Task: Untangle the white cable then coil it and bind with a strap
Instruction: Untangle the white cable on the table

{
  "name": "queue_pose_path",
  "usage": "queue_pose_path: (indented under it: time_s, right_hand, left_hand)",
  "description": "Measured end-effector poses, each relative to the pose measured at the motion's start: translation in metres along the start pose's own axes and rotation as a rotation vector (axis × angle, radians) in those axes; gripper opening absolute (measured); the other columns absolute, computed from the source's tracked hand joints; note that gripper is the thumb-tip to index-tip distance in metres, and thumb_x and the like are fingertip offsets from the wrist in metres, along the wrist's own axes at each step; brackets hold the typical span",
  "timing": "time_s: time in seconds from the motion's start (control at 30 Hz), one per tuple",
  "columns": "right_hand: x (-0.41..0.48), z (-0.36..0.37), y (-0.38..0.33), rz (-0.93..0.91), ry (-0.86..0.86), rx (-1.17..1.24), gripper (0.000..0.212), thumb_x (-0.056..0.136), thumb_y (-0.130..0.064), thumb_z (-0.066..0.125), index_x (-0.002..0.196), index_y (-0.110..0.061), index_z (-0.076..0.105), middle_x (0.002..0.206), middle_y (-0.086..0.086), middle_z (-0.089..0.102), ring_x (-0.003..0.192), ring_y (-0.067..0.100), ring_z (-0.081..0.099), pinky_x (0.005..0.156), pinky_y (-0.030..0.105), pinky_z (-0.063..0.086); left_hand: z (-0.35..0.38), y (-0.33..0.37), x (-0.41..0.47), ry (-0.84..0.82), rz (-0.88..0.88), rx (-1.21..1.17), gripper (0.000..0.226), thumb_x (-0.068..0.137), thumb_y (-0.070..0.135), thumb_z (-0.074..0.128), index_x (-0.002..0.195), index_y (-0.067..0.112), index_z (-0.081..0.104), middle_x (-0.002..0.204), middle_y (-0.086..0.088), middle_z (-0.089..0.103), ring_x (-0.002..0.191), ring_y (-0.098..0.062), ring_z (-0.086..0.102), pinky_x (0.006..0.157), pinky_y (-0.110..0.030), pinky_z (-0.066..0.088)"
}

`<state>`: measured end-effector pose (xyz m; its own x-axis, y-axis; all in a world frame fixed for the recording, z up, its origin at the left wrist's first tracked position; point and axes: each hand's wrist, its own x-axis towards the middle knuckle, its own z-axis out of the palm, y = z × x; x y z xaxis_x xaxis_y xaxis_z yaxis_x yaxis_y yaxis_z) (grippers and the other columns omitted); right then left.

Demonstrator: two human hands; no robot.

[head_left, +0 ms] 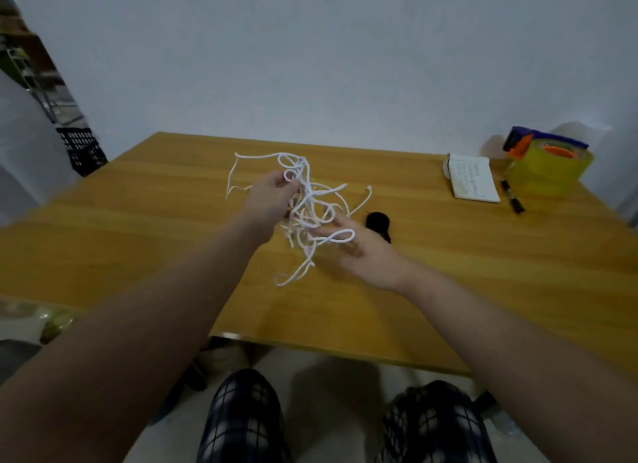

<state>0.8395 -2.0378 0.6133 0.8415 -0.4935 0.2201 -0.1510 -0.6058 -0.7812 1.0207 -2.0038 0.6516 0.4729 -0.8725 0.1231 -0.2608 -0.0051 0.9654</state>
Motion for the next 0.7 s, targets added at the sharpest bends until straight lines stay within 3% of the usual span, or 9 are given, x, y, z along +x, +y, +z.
queue_pose_path:
  time_s: [0.1,0.2,0.3,0.33,0.4,0.47,0.57,0.7]
  right_hand:
    - [-0.009,-0.013,0.014,0.179,0.225,-0.073,0.036,0.085,0.014,0.045,0.107,-0.003,0.068,0.126,0.014,0.059,0.123,0.026,0.052,0.091,0.013,0.034]
    - [-0.010,-0.026,0.026,0.271,0.085,-0.322,0.033,0.088,0.005,0.047,0.112,-0.005,0.066,0.132,0.011,0.056,0.127,0.023,0.047,0.094,0.014,0.030]
    - [-0.011,-0.033,0.039,0.360,0.052,-0.403,0.031,0.088,0.000,0.047,0.110,-0.009,0.068,0.136,0.008,0.053,0.129,0.019,0.045,0.102,0.022,0.031]
    - [-0.010,-0.035,0.042,0.390,0.120,-0.362,0.029,0.087,0.000,0.048,0.101,-0.011,0.071,0.127,0.007,0.060,0.120,0.020,0.052,0.099,0.025,0.036]
    - [-0.011,-0.041,0.044,0.450,0.291,-0.271,0.027,0.084,0.000,0.049,0.083,-0.016,0.072,0.091,0.005,0.069,0.082,0.018,0.061,0.074,0.025,0.046]
    - [-0.012,-0.048,0.046,0.487,0.406,-0.219,0.023,0.083,-0.001,0.051,0.076,-0.015,0.068,0.071,0.002,0.062,0.060,0.013,0.051,0.055,0.020,0.038]
    - [-0.018,-0.055,0.047,0.479,0.419,-0.169,0.006,0.084,-0.010,0.059,0.085,-0.013,0.055,0.078,0.000,0.055,0.071,0.017,0.049,0.060,0.025,0.037]
    - [-0.014,-0.049,0.030,0.281,0.355,-0.068,0.028,0.085,-0.021,0.068,0.109,-0.009,0.060,0.099,0.003,0.059,0.091,0.012,0.055,0.083,0.022,0.043]
  left_hand:
    - [-0.015,-0.010,0.005,-0.129,0.036,-0.004,0.013,0.096,0.009,0.050,0.101,0.012,0.062,0.083,-0.009,0.062,0.057,-0.006,0.058,0.055,-0.022,0.044]
    - [-0.014,-0.008,-0.001,-0.387,0.025,-0.008,0.020,0.099,0.006,0.042,0.115,0.010,0.053,0.094,-0.003,0.062,0.068,0.005,0.064,0.060,-0.013,0.048]
    - [-0.005,-0.008,-0.001,-0.432,0.065,0.059,0.018,0.099,0.007,0.043,0.111,0.013,0.055,0.096,-0.003,0.064,0.079,0.001,0.064,0.072,-0.023,0.045]
    - [-0.003,-0.010,0.001,-0.417,0.086,0.079,0.018,0.099,0.007,0.043,0.110,0.014,0.056,0.097,-0.002,0.064,0.088,-0.005,0.064,0.078,-0.025,0.045]
    - [0.001,-0.014,0.002,-0.372,0.129,0.122,0.020,0.098,0.006,0.044,0.107,0.016,0.058,0.096,0.003,0.064,0.099,-0.013,0.061,0.082,-0.018,0.045]
    - [0.004,-0.017,0.002,-0.332,0.168,0.115,0.020,0.098,0.006,0.044,0.107,0.015,0.059,0.092,0.007,0.064,0.095,-0.011,0.062,0.077,-0.013,0.046]
    - [0.006,-0.017,0.002,-0.314,0.155,0.052,0.018,0.098,0.008,0.046,0.109,0.013,0.059,0.088,0.003,0.066,0.084,-0.002,0.064,0.076,-0.013,0.049]
    - [0.011,-0.013,-0.003,-0.356,0.138,-0.004,0.016,0.098,0.007,0.044,0.107,0.008,0.058,0.086,-0.004,0.064,0.067,0.003,0.061,0.064,-0.011,0.046]
